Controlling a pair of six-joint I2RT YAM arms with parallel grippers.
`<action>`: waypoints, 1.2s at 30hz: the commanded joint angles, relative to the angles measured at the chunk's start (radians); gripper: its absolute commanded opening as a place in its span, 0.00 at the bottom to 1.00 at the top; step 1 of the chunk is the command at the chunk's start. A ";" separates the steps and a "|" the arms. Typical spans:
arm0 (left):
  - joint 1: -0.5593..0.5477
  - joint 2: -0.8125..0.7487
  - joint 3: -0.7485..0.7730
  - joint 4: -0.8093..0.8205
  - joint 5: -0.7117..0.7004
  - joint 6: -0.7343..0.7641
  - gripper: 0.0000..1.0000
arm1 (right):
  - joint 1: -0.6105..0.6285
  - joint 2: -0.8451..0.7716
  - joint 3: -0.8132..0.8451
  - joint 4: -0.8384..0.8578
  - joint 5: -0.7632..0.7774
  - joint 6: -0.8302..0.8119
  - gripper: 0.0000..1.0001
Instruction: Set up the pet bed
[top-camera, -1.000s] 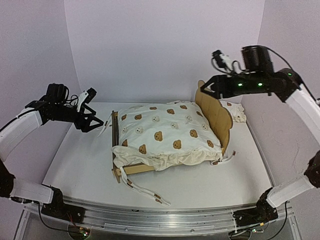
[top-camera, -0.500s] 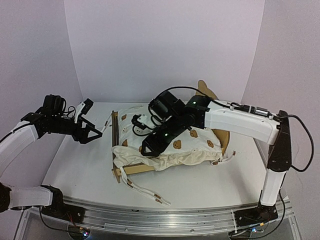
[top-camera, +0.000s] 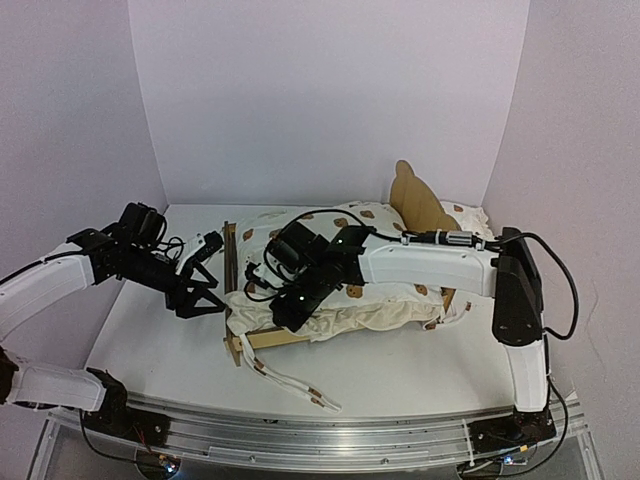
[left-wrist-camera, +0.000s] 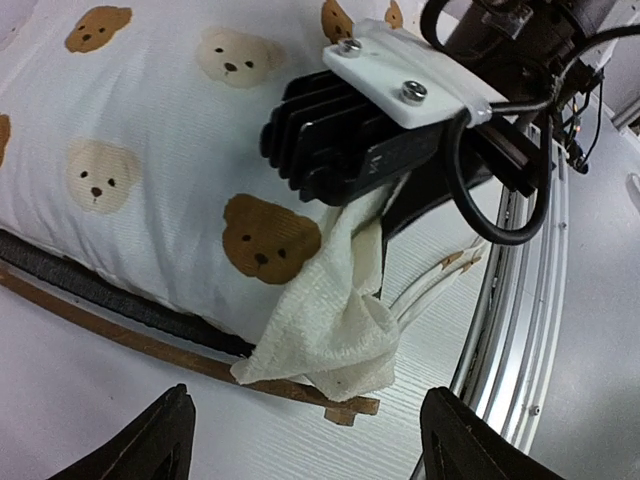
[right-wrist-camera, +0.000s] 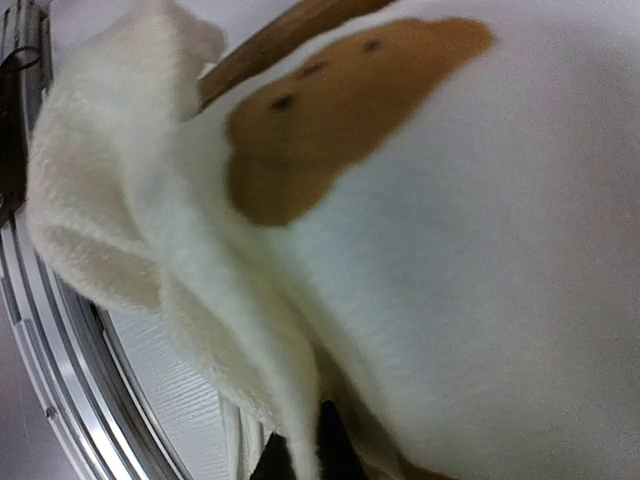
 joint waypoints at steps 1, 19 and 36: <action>-0.018 0.047 0.057 0.015 -0.044 0.157 0.79 | -0.043 -0.065 0.067 0.054 0.091 0.006 0.00; -0.123 0.321 0.228 0.146 0.011 0.148 0.46 | -0.156 -0.116 0.036 0.177 -0.075 0.069 0.00; -0.123 0.332 0.299 0.163 -0.014 0.083 0.00 | 0.075 -0.563 -0.502 0.437 0.054 0.014 0.47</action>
